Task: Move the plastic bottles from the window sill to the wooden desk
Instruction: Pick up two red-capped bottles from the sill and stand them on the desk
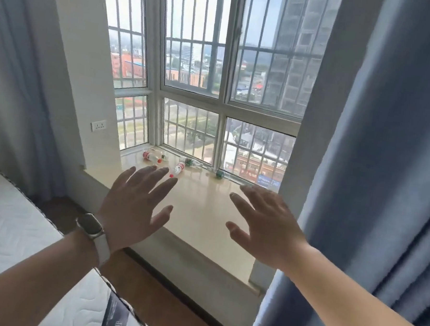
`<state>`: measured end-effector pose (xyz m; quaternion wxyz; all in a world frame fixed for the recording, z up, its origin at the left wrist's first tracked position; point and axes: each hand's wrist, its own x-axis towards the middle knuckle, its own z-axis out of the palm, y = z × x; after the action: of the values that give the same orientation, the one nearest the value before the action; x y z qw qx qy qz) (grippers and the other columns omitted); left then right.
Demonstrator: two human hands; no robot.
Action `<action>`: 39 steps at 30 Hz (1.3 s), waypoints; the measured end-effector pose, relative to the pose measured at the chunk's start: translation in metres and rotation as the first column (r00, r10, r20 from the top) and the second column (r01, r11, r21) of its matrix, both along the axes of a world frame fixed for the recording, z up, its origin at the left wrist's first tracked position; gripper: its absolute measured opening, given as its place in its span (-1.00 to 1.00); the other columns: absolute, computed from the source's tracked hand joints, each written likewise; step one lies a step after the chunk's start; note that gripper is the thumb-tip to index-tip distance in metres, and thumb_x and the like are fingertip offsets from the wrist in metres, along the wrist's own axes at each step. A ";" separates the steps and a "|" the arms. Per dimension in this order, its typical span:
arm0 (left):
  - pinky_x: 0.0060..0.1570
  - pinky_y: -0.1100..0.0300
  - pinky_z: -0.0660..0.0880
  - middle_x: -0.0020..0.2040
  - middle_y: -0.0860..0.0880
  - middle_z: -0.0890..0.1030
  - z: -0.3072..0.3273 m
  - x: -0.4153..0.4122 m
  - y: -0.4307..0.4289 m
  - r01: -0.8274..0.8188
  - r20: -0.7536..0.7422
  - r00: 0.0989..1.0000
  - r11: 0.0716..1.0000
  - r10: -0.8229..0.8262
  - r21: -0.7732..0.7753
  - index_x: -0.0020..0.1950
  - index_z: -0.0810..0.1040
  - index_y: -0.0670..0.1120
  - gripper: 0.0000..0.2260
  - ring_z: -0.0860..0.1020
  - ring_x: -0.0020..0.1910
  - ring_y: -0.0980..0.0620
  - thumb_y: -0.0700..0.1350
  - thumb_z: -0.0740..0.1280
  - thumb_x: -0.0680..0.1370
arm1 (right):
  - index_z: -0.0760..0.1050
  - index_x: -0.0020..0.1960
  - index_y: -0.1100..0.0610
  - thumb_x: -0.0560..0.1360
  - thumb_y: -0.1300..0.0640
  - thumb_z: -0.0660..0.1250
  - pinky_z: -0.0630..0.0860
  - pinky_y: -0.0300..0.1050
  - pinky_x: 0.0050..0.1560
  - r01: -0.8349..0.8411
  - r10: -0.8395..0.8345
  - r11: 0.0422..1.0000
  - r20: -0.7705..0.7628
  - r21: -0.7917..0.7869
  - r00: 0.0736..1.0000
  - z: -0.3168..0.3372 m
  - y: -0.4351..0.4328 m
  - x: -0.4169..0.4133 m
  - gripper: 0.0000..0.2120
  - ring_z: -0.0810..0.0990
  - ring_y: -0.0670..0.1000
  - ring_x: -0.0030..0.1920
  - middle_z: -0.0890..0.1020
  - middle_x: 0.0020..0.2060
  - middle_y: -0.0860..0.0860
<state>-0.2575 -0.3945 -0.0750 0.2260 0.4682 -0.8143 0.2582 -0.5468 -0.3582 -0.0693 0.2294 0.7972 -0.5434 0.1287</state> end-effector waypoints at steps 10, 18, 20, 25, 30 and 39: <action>0.36 -0.22 0.28 0.39 -0.13 0.51 -0.016 0.057 -0.108 -0.045 0.036 0.998 0.996 0.042 0.076 0.38 0.52 -0.05 -0.50 0.45 0.36 -0.21 0.15 0.16 0.54 | 0.49 0.33 0.12 0.52 -0.23 0.11 0.42 0.14 0.25 -0.030 0.030 0.999 0.010 -0.043 1.000 0.001 -0.126 0.045 -0.43 0.49 0.21 0.27 0.52 0.31 0.11; 0.33 -0.26 0.31 0.38 -0.15 0.51 -0.025 0.062 -0.167 -0.043 0.006 0.999 0.995 0.043 0.095 0.36 0.52 -0.08 -0.51 0.46 0.34 -0.22 0.14 0.17 0.53 | 0.48 0.33 0.13 0.52 -0.22 0.13 0.41 0.14 0.25 -0.066 0.067 0.998 0.051 -0.024 0.996 -0.014 -0.197 0.047 -0.45 0.47 0.22 0.28 0.52 0.29 0.14; 0.34 -0.25 0.29 0.38 -0.14 0.51 -0.031 0.060 -0.182 -0.072 0.010 0.997 0.990 0.071 0.125 0.37 0.52 -0.08 -0.50 0.46 0.35 -0.21 0.14 0.17 0.53 | 0.47 0.33 0.13 0.52 -0.22 0.13 0.41 0.14 0.24 -0.084 0.085 0.996 0.052 -0.022 0.995 -0.020 -0.215 0.045 -0.45 0.46 0.21 0.28 0.52 0.29 0.14; 0.36 -0.19 0.21 0.37 -0.11 0.52 -0.041 0.045 -0.220 -0.102 0.029 0.995 0.985 0.099 0.141 0.38 0.52 -0.05 -0.51 0.43 0.36 -0.17 0.14 0.18 0.53 | 0.49 0.33 0.13 0.52 -0.22 0.13 0.42 0.13 0.24 -0.123 0.123 0.992 0.074 -0.001 0.990 -0.035 -0.271 0.032 -0.43 0.49 0.23 0.25 0.53 0.28 0.15; 0.36 -0.22 0.24 0.39 -0.10 0.50 -0.038 0.026 -0.273 -0.185 0.041 0.983 0.969 0.181 0.166 0.41 0.46 -0.01 -0.51 0.42 0.37 -0.17 0.15 0.16 0.54 | 0.48 0.34 0.13 0.52 -0.22 0.14 0.41 0.14 0.24 -0.173 0.169 0.984 0.106 0.035 0.980 -0.043 -0.338 0.014 -0.44 0.48 0.24 0.28 0.52 0.30 0.15; 0.35 -0.24 0.26 0.37 -0.13 0.52 -0.032 -0.015 -0.354 -0.288 0.073 0.957 0.948 0.280 0.137 0.39 0.50 -0.05 -0.51 0.47 0.35 -0.22 0.13 0.16 0.53 | 0.45 0.36 0.10 0.51 -0.22 0.16 0.40 0.15 0.25 -0.273 0.263 0.961 0.181 0.034 0.948 -0.049 -0.444 -0.004 -0.45 0.45 0.21 0.29 0.50 0.32 0.12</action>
<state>-0.2726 -0.7481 -0.1069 0.1303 0.5888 -0.7608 0.2399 -0.5505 -0.8022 -0.1178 0.1377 0.8556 -0.4516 0.2123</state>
